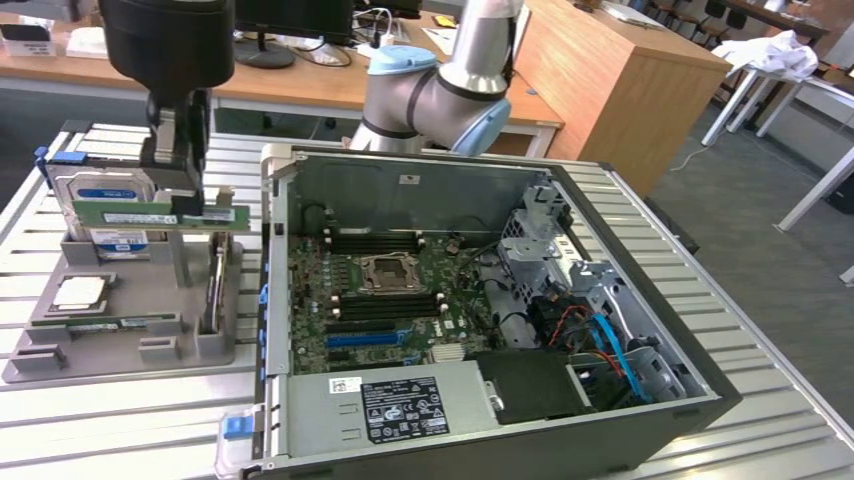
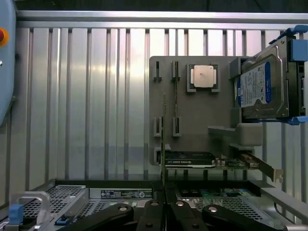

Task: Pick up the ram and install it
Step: 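Pick up the ram and move it above insertion slot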

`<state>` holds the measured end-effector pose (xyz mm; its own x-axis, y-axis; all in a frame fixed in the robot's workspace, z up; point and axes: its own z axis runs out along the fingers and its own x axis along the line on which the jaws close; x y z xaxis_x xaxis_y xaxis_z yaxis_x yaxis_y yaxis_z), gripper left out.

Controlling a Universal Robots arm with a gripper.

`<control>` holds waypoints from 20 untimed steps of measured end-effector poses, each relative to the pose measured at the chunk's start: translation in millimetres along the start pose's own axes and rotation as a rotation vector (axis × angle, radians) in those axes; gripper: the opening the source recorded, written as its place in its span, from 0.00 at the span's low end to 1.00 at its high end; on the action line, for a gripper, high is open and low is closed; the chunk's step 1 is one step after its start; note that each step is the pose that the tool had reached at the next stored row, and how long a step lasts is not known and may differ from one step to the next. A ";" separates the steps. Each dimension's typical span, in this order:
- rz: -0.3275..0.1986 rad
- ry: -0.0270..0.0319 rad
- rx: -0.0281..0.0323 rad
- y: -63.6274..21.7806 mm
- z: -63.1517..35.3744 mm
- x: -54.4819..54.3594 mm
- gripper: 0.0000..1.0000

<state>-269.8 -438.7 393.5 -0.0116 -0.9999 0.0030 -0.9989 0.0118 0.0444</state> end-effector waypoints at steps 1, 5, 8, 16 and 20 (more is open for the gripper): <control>0.000 0.0000 0.0000 -2.2 -0.1 0.0 0.12; 0.000 0.0001 -0.0001 -11.1 -0.6 -0.1 0.12; 0.000 0.0000 0.0000 -17.7 -0.8 -0.2 0.12; 0.000 0.0001 -0.0001 -34.7 -1.6 -0.4 0.12; 0.000 0.0000 0.0000 -43.6 -2.0 -0.5 0.12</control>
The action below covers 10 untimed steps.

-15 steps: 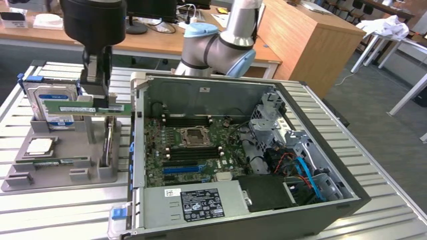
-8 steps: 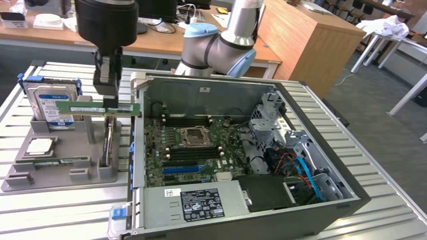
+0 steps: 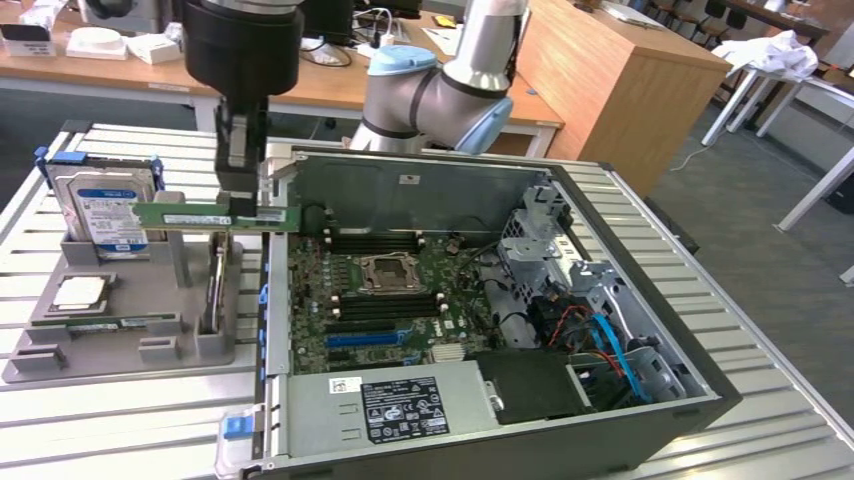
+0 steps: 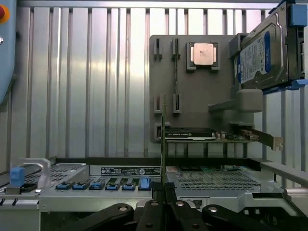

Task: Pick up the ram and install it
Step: 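Pick up the ram and move it above insertion slot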

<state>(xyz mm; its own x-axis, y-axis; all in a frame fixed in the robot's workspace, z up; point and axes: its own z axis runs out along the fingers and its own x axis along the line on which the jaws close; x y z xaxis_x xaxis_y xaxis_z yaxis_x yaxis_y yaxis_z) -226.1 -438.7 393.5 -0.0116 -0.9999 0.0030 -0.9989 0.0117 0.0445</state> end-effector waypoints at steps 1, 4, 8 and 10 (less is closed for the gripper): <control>0.000 0.0000 0.0000 -2.2 -0.1 0.0 0.12; 0.000 -0.0001 0.0001 -8.8 -0.4 -0.1 0.12; 0.000 0.0000 0.0000 -18.0 -0.8 -0.2 0.12; 0.000 0.0001 0.0000 -22.6 -1.0 -0.2 0.12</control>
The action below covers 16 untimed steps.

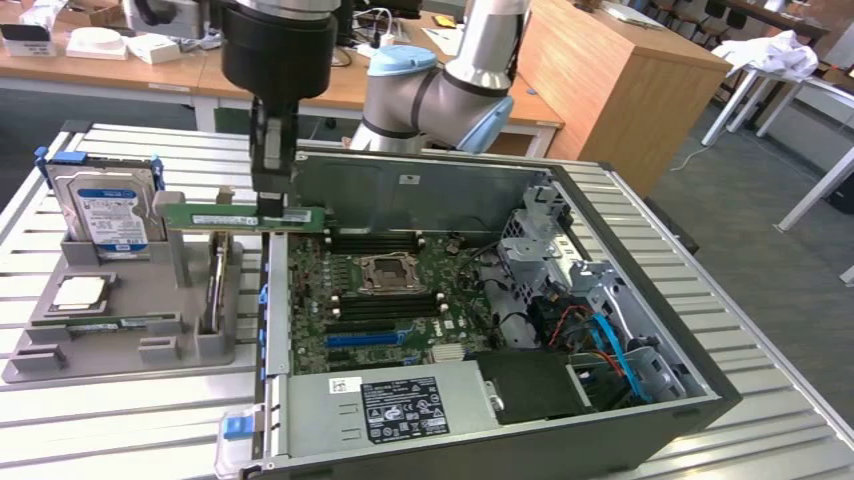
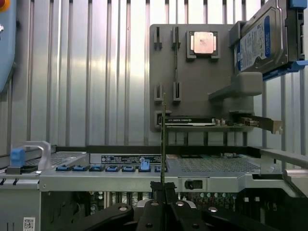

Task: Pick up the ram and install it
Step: 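Pick up the ram and move it above insertion slot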

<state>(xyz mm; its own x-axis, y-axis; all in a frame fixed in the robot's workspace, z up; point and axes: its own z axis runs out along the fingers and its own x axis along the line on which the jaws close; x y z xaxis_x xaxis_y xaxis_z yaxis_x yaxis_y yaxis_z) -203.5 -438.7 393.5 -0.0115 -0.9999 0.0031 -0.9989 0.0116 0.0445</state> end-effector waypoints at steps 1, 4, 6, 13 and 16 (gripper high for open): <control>0.000 -0.0001 0.0000 -2.3 -0.1 0.0 0.12; 0.000 -0.0002 0.0001 -9.2 -0.3 -0.1 0.12; 0.000 -0.0001 0.0000 -13.6 -0.6 -0.2 0.12; 0.000 -0.0001 0.0000 -30.2 -1.3 -0.4 0.12; 0.000 0.0000 0.0000 -37.3 -1.7 -0.4 0.12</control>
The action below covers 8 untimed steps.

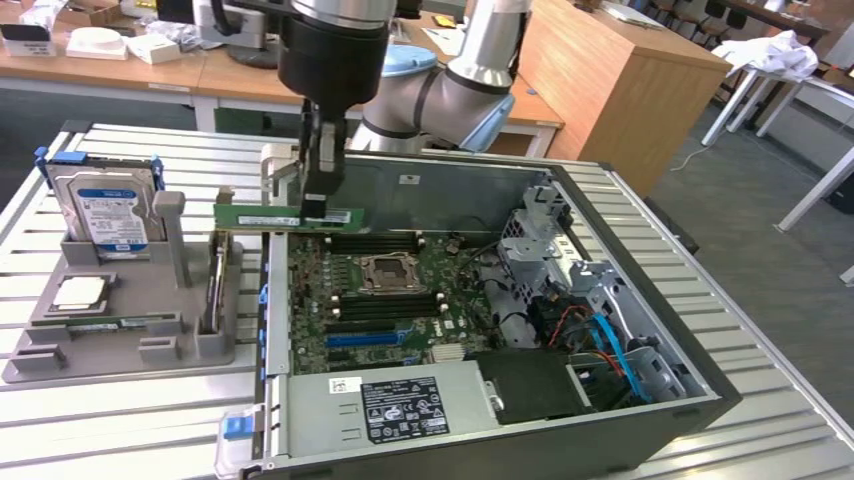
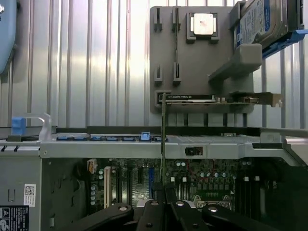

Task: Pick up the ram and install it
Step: 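Pick up the ram and move it above insertion slot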

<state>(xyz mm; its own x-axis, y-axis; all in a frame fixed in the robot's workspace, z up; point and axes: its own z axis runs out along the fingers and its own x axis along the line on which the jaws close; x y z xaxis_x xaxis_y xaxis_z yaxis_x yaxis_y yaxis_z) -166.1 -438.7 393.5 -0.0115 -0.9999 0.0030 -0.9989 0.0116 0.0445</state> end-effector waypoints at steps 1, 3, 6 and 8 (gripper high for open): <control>0.000 0.0000 0.0000 -2.4 -0.1 0.0 0.12; 0.000 -0.0001 0.0001 -7.3 -0.3 -0.1 0.12; 0.000 0.0000 0.0000 -38.2 -1.7 -0.5 0.12; 0.000 0.0000 0.0000 -43.4 -1.9 -0.5 0.12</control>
<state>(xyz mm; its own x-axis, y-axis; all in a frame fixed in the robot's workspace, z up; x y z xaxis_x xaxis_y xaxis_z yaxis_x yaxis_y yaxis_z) -122.6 -438.7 393.5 -0.0117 -0.9999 0.0030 -0.9989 0.0118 0.0445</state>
